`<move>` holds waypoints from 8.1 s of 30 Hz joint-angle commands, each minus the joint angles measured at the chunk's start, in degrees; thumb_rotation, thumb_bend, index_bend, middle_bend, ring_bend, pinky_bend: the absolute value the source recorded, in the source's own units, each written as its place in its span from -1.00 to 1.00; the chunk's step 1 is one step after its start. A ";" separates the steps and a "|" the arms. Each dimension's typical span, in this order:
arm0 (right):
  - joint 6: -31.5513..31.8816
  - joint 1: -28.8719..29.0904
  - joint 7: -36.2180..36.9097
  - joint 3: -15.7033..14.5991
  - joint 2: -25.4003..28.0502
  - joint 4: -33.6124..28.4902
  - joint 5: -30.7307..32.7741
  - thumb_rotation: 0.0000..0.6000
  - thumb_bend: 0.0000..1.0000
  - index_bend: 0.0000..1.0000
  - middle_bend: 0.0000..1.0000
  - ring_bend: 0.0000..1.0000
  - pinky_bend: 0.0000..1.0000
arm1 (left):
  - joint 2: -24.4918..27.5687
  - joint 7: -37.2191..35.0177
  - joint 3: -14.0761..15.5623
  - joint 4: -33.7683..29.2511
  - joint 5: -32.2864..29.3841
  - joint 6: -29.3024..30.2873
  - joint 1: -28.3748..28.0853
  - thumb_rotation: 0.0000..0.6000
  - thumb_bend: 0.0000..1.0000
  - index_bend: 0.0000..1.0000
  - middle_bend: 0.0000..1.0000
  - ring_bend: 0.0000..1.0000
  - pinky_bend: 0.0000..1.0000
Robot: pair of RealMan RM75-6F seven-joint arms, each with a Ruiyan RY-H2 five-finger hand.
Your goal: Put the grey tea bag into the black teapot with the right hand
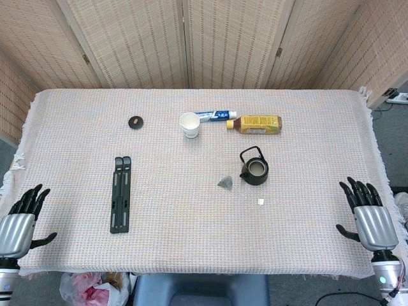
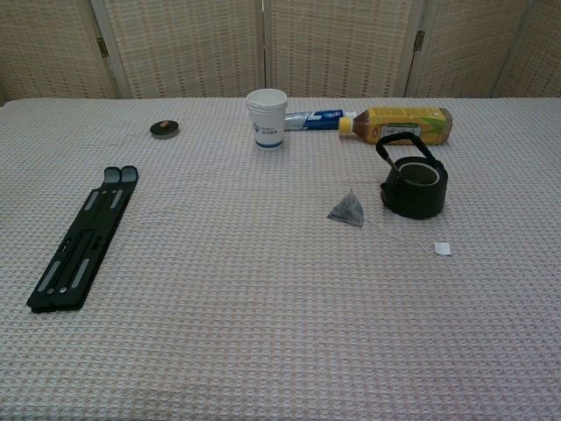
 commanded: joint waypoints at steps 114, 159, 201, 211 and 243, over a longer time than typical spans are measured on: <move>-6.91 26.96 -36.62 1.15 -29.65 1.72 35.65 1.00 -0.38 -0.14 -0.60 -1.00 -1.00 | 10.72 -47.04 5.81 12.10 15.35 15.40 5.57 1.00 -0.73 -1.00 -1.00 -0.93 -0.44; -8.44 26.24 -36.90 3.40 -35.82 9.85 33.44 1.00 -0.28 -0.09 -0.59 -1.00 -1.00 | 10.92 -48.09 6.50 13.36 15.19 16.17 5.51 1.00 -0.73 -1.00 -1.00 -0.93 -0.44; -7.39 23.74 -38.98 3.62 -39.59 14.26 29.91 1.00 -0.27 -0.09 -0.59 -1.00 -1.00 | 11.34 -49.52 6.37 13.33 14.57 16.62 5.94 1.00 -0.73 -1.00 -1.00 -0.92 -0.44; -6.70 23.14 -36.12 3.88 -41.14 17.01 26.66 1.00 -0.12 0.15 -0.45 -1.00 -1.00 | 11.33 -49.55 6.30 13.36 14.49 16.09 5.66 1.00 -0.73 -1.00 -1.00 -0.91 -0.44; 2.20 20.98 -37.94 6.92 -33.55 0.69 14.73 1.00 0.05 0.28 -0.37 -1.00 -1.00 | 11.30 -45.75 5.94 11.05 13.20 12.48 4.42 1.00 -0.73 -1.00 -1.00 -0.91 -0.44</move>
